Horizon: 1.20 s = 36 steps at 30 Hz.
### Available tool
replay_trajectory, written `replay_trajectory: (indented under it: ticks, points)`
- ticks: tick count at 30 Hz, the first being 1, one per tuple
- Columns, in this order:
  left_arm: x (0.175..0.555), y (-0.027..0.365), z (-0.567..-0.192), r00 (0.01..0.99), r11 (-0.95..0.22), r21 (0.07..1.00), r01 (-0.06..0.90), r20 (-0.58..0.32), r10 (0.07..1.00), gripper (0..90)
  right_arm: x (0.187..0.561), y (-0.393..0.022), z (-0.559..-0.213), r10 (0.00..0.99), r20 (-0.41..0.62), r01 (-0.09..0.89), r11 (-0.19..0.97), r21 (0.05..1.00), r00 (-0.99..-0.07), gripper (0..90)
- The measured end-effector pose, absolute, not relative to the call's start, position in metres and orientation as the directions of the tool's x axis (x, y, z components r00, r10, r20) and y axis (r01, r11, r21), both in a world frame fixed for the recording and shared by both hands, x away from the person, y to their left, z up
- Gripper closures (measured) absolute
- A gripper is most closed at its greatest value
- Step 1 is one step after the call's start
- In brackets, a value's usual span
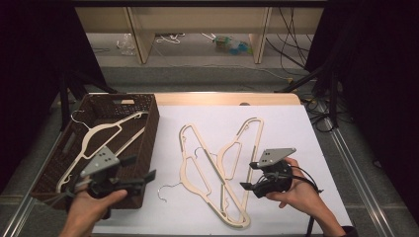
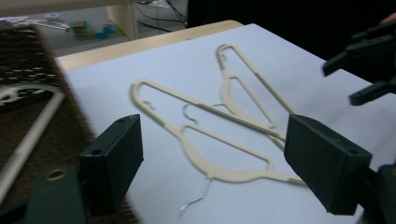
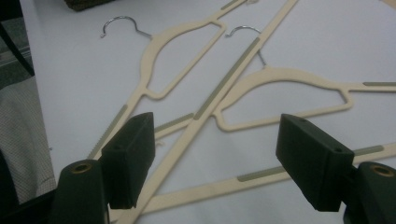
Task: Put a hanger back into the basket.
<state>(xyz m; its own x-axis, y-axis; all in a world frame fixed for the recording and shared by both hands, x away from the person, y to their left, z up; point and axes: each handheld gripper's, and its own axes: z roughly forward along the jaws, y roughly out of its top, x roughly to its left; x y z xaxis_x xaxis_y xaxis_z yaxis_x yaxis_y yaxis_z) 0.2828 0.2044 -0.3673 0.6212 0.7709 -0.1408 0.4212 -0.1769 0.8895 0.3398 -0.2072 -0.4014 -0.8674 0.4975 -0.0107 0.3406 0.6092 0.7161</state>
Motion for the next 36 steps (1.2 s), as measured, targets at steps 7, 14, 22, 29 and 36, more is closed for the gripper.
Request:
replay_trajectory:
  ticks: [7, 14, 22, 29, 36]
  points:
    - [0.274, 0.183, -0.396, 0.673, -0.229, 0.892, 0.391, -0.107, 0.732, 18.0, 0.335, -0.199, -0.41, 0.492, 0.001, 0.348, 0.614, 0.708, -0.871, 28.8]
    - [0.266, 0.179, -0.424, 0.69, -0.207, 0.903, 0.377, -0.125, 0.713, 17.2, 0.333, -0.195, -0.416, 0.49, 0.016, 0.365, 0.625, 0.69, -0.871, 26.8]
    - [0.263, 0.174, -0.43, 0.719, -0.246, 0.906, 0.345, -0.087, 0.69, 16.2, 0.331, -0.189, -0.424, 0.497, 0.015, 0.369, 0.624, 0.688, -0.868, 24.3]
    - [0.257, 0.174, -0.43, 0.712, -0.24, 0.909, 0.342, -0.084, 0.697, 16.2, 0.323, -0.172, -0.429, 0.461, 0.017, 0.347, 0.643, 0.683, -0.887, 23.9]
    - [0.252, 0.176, -0.429, 0.715, -0.241, 0.911, 0.333, -0.078, 0.694, 16.2, 0.315, -0.147, -0.432, 0.423, 0.021, 0.334, 0.683, 0.65, -0.906, 24.8]
